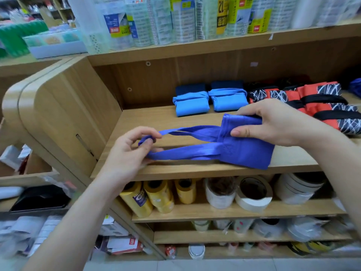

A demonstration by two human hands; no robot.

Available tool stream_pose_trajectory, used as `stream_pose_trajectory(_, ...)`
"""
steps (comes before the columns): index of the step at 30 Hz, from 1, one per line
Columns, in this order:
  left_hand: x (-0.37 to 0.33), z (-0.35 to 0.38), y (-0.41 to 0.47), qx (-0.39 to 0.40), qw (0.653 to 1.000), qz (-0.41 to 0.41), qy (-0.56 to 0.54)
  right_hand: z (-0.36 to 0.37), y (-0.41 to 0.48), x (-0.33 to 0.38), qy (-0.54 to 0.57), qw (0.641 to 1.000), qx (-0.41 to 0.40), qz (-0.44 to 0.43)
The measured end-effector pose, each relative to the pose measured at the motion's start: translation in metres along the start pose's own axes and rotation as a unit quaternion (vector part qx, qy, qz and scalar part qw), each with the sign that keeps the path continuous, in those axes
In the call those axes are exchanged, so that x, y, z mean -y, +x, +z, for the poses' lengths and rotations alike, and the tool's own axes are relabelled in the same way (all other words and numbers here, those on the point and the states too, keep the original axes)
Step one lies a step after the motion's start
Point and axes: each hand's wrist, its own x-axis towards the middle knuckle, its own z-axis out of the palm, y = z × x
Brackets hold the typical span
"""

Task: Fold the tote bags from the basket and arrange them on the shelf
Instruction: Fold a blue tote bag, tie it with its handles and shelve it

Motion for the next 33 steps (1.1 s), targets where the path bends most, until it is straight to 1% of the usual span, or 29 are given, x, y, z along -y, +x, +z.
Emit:
stream_pose_trajectory(1,0.003,-0.004,0.000,0.026,0.995,0.054,0.081,-0.001,0.003,-0.002,0.008,1.000,0.010,0.007)
stream_pose_trajectory(2,0.003,-0.008,0.000,0.052,0.980,0.095,0.166,-0.002,0.005,-0.003,0.020,1.000,0.021,0.013)
stream_pose_trajectory(3,0.003,-0.011,-0.001,0.100,0.961,0.107,0.234,-0.003,0.007,-0.003,0.031,0.999,0.033,0.019)
stream_pose_trajectory(4,0.007,-0.016,-0.001,0.144,0.931,0.109,0.316,-0.005,0.010,-0.003,0.035,0.998,0.046,0.023)
stream_pose_trajectory(5,0.013,-0.019,-0.002,0.170,0.896,0.116,0.393,-0.006,0.012,-0.002,0.031,0.998,0.058,0.025)
stream_pose_trajectory(6,0.018,-0.019,-0.002,0.172,0.861,0.135,0.459,-0.009,0.014,-0.002,0.020,0.997,0.067,0.028)
stream_pose_trajectory(7,0.022,-0.018,-0.002,0.154,0.832,0.180,0.501,-0.011,0.016,-0.002,0.006,0.997,0.074,0.034)
stream_pose_trajectory(8,0.021,-0.017,-0.004,0.131,0.817,0.224,0.515,-0.013,0.018,-0.002,-0.010,0.996,0.077,0.039)
stream_pose_trajectory(9,0.019,-0.016,-0.005,0.099,0.814,0.273,0.503,-0.015,0.021,-0.003,-0.026,0.996,0.078,0.043)
stream_pose_trajectory(11,0.009,-0.016,-0.009,0.069,0.837,0.329,0.433,-0.016,0.024,-0.004,-0.057,0.994,0.078,0.046)
stream_pose_trajectory(13,-0.005,-0.016,-0.013,0.082,0.878,0.334,0.332,-0.012,0.028,-0.003,-0.090,0.992,0.078,0.042)
stream_pose_trajectory(15,-0.024,-0.017,-0.016,0.147,0.928,0.290,0.182,-0.005,0.031,-0.001,-0.107,0.990,0.086,0.034)
stream_pose_trajectory(16,-0.032,-0.017,-0.016,0.182,0.944,0.257,0.101,-0.002,0.032,0.000,-0.110,0.989,0.092,0.031)
stream_pose_trajectory(18,-0.044,-0.014,-0.014,0.204,0.958,0.200,-0.004,0.001,0.032,0.004,-0.115,0.988,0.103,0.027)
stream_pose_trajectory(20,-0.051,-0.006,-0.009,0.190,0.963,0.174,-0.084,0.000,0.031,0.010,-0.118,0.988,0.102,0.020)
stream_pose_trajectory(22,-0.054,0.004,-0.002,0.158,0.959,0.130,-0.197,-0.002,0.028,0.017,-0.101,0.991,0.085,0.002)
stream_pose_trajectory(23,-0.055,0.008,0.002,0.138,0.953,0.094,-0.252,-0.003,0.025,0.020,-0.082,0.994,0.075,-0.010)
stream_pose_trajectory(24,-0.056,0.010,0.008,0.118,0.944,0.053,-0.303,-0.004,0.021,0.026,-0.072,0.994,0.073,-0.027)
stream_pose_trajectory(25,-0.055,0.011,0.012,0.111,0.931,0.013,-0.348,-0.004,0.016,0.033,-0.087,0.992,0.078,-0.049)
stream_pose_trajectory(27,-0.054,0.013,0.017,0.142,0.898,-0.034,-0.416,-0.002,0.007,0.045,-0.193,0.972,0.090,-0.096)
stream_pose_trajectory(29,-0.054,0.017,0.019,0.213,0.873,-0.041,-0.437,0.006,0.003,0.055,-0.317,0.936,0.095,-0.121)
stream_pose_trajectory(30,-0.054,0.021,0.019,0.247,0.866,-0.033,-0.434,0.010,0.002,0.059,-0.354,0.921,0.100,-0.128)
stream_pose_trajectory(31,-0.054,0.024,0.019,0.275,0.859,-0.017,-0.431,0.014,0.002,0.062,-0.373,0.913,0.103,-0.129)
stream_pose_trajectory(32,-0.054,0.027,0.019,0.293,0.852,0.000,-0.434,0.015,0.003,0.064,-0.374,0.913,0.100,-0.126)
stream_pose_trajectory(33,-0.053,0.027,0.019,0.299,0.841,0.012,-0.450,0.015,0.004,0.064,-0.358,0.922,0.085,-0.123)
